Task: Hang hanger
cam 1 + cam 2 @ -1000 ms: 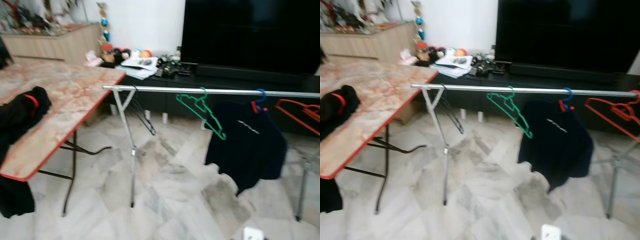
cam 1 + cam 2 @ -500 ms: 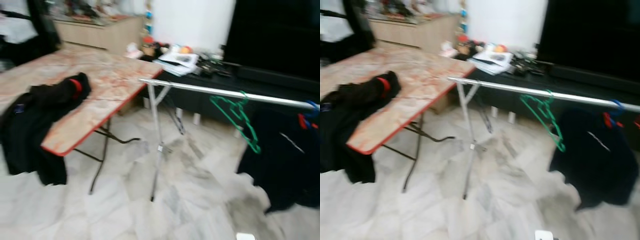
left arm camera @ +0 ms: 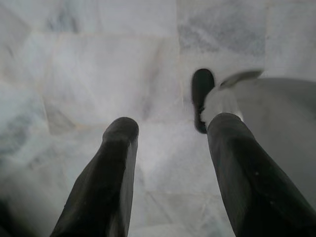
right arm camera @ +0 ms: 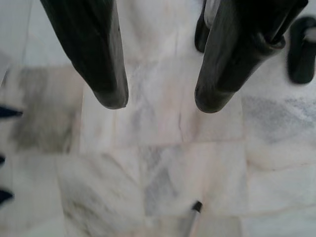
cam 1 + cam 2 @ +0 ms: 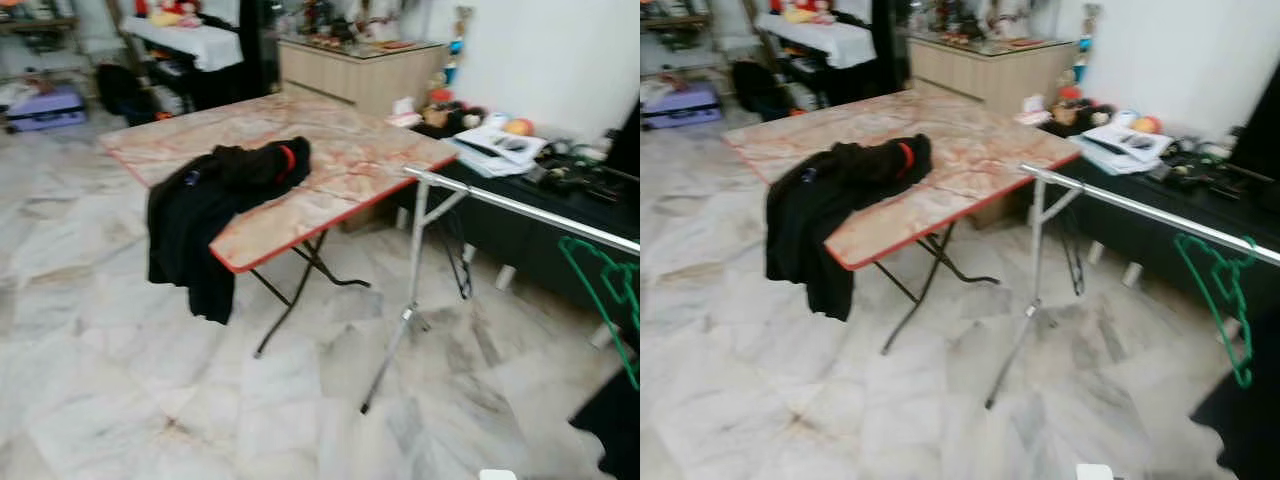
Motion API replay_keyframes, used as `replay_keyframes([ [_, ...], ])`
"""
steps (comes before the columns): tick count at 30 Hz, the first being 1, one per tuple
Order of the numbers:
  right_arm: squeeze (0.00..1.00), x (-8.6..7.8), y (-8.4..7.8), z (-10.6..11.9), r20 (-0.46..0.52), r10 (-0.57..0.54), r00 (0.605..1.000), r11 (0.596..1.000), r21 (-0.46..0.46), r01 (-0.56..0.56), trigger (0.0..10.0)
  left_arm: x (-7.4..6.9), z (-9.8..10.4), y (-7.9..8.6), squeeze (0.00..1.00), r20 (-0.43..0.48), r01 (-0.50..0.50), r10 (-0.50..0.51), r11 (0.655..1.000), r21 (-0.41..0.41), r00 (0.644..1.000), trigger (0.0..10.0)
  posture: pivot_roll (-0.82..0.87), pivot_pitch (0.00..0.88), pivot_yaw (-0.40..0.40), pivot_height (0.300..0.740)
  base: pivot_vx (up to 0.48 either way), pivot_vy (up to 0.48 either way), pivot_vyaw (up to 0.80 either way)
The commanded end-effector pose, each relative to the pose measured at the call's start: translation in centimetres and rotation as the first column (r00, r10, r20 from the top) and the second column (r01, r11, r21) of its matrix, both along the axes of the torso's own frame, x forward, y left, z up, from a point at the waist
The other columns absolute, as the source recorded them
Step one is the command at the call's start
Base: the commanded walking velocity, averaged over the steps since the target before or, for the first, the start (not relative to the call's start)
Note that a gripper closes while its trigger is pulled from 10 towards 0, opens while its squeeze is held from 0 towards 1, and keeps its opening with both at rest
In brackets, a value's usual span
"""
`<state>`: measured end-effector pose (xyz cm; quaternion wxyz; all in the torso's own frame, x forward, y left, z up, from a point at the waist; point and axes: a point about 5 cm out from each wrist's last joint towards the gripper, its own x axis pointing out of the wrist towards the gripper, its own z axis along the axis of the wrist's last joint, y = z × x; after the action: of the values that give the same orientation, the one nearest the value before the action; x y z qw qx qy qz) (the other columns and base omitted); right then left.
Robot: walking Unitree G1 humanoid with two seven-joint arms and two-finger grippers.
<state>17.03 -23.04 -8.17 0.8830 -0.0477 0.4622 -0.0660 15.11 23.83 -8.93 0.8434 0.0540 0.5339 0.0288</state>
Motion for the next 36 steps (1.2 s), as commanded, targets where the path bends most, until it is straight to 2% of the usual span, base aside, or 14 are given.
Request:
replay_keyframes([
  [1,0.0,0.2,0.3,0.0,0.0,0.0,1.0,1.0,0.016,0.0,10.0,0.2,0.0,0.0,0.0,-0.005,-0.013,0.013,1.0,-0.001,1.0,10.0,0.01,0.0,-0.075,0.74,0.0,0.0,0.0],
  [10,0.0,0.0,-0.8,0.1,-0.02,-0.019,1.0,1.0,-0.005,0.019,10.0,0.6,0.0,-0.9,0.0,-0.003,-0.056,0.056,0.998,-0.015,0.998,10.0,0.04,0.0,-0.139,0.74,0.0,0.0,0.0],
  [17,0.0,-0.2,-3.2,0.8,-0.012,-0.025,1.0,0.999,-0.026,0.025,10.0,0.8,0.1,-0.7,0.0,0.003,-0.041,0.041,0.999,-0.008,0.999,10.0,0.03,0.0,-0.112,0.74,0.0,0.0,0.0],
  [20,0.0,-0.8,-4.5,1.1,-0.004,-0.057,0.998,0.998,-0.022,0.057,10.0,1.1,0.3,-0.3,0.0,0.004,0.013,-0.013,1.0,0.013,1.0,10.0,0.0,0.0,-0.072,0.74,0.0,0.0,0.0],
  [29,0.0,-1.9,-5.2,0.9,0.001,-0.135,0.991,0.991,0.016,0.135,10.0,1.1,0.6,0.5,0.0,-0.017,0.035,-0.034,0.999,0.04,0.999,10.0,0.03,0.0,-0.042,0.74,0.0,0.0,0.0],
  [31,0.0,-1.6,-4.3,0.6,0.005,-0.135,0.991,0.99,0.032,0.135,10.0,1.0,0.6,0.9,0.0,-0.023,0.041,-0.04,0.998,0.048,0.999,10.0,0.02,0.0,-0.026,0.74,0.0,0.0,0.0],
  [36,0.0,-1.5,-3.6,0.5,0.011,-0.145,0.989,0.988,0.05,0.145,10.0,0.8,0.6,1.3,0.0,-0.03,0.05,-0.048,0.997,0.054,0.998,10.0,0.02,0.007,-0.012,0.74,0.0,0.0,0.0],
])
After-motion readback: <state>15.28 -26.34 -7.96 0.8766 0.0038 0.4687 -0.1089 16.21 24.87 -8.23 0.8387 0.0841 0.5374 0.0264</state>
